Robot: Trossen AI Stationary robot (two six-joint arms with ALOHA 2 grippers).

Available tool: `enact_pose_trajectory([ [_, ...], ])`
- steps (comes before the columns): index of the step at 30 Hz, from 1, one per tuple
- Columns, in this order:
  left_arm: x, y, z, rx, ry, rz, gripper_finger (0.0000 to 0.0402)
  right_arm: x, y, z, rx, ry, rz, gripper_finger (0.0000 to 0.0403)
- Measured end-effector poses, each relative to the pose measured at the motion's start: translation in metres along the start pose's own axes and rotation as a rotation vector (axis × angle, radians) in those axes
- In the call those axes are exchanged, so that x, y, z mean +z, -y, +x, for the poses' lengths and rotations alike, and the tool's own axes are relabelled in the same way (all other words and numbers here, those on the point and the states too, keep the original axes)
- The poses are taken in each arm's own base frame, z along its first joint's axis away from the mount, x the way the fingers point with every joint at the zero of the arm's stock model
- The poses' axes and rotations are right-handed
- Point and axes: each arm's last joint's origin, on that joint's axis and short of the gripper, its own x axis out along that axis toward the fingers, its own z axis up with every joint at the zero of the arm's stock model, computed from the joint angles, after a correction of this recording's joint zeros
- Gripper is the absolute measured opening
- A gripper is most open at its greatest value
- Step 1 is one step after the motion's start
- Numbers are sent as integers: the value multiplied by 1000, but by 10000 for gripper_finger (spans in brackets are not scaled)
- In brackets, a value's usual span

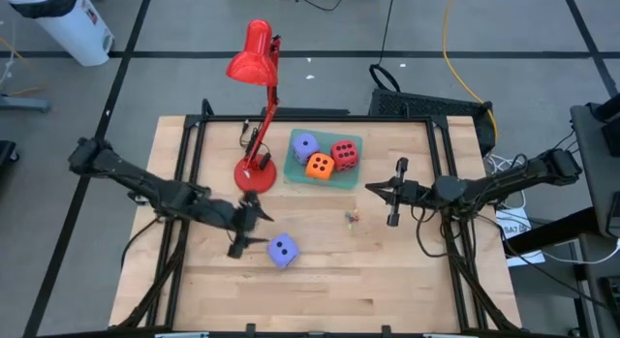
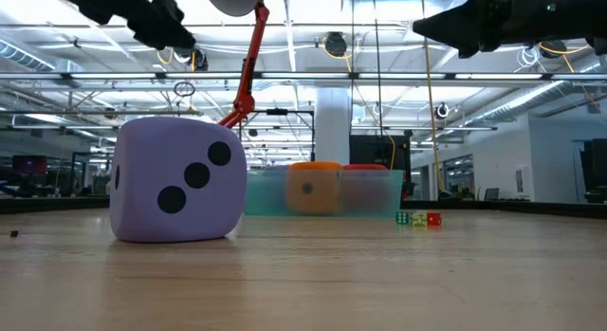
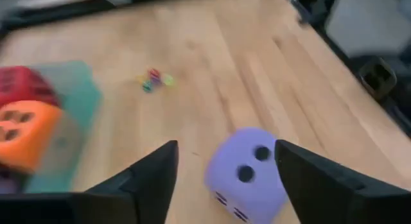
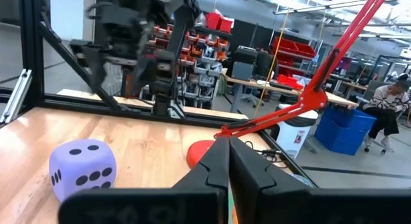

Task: Pick & Place Dice
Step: Put the light purple die into the green bin

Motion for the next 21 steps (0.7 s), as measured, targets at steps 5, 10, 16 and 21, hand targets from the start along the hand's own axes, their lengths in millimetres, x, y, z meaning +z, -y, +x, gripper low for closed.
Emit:
enact_pose_trajectory([
  [5, 24, 9, 29, -103, -114, 29, 330, -1, 0, 0, 2, -5, 4, 1],
  [10, 46, 19, 55, -172, -233, 80, 383, -2, 0, 0, 5, -21, 10, 2],
  [16, 54, 33, 83, -189, -424, 269, 390, -4, -1, 0, 9, -38, 2, 1],
  [21, 50, 42, 102, -215, -474, 376, 394, -4, -1, 0, 10, -39, 3, 1],
])
